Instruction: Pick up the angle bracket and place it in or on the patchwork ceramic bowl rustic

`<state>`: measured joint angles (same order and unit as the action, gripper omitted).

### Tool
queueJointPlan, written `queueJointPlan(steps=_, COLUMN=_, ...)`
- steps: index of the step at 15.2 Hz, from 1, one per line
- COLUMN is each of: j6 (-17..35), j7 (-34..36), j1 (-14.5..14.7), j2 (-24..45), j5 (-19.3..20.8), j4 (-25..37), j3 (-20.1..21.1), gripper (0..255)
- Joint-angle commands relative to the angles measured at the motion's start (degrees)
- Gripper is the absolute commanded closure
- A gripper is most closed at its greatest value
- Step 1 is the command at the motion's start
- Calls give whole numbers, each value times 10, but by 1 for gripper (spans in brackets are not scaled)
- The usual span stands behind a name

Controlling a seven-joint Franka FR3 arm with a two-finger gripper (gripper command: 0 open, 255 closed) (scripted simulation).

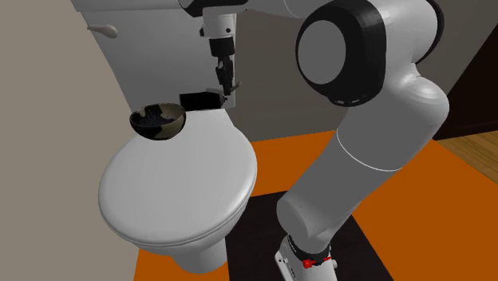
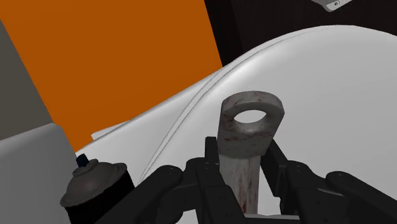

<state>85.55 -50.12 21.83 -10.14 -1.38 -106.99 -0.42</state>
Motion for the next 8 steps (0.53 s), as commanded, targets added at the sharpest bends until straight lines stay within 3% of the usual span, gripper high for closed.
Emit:
queueJointPlan(steps=1, j6=-15, j7=-1, j1=0, j2=1, j5=0, j4=16, j3=-1, gripper=255)
queueJointPlan(steps=8, j6=-71, j7=0, j1=0, j2=13, j5=0, j4=83, j3=-1, gripper=255)
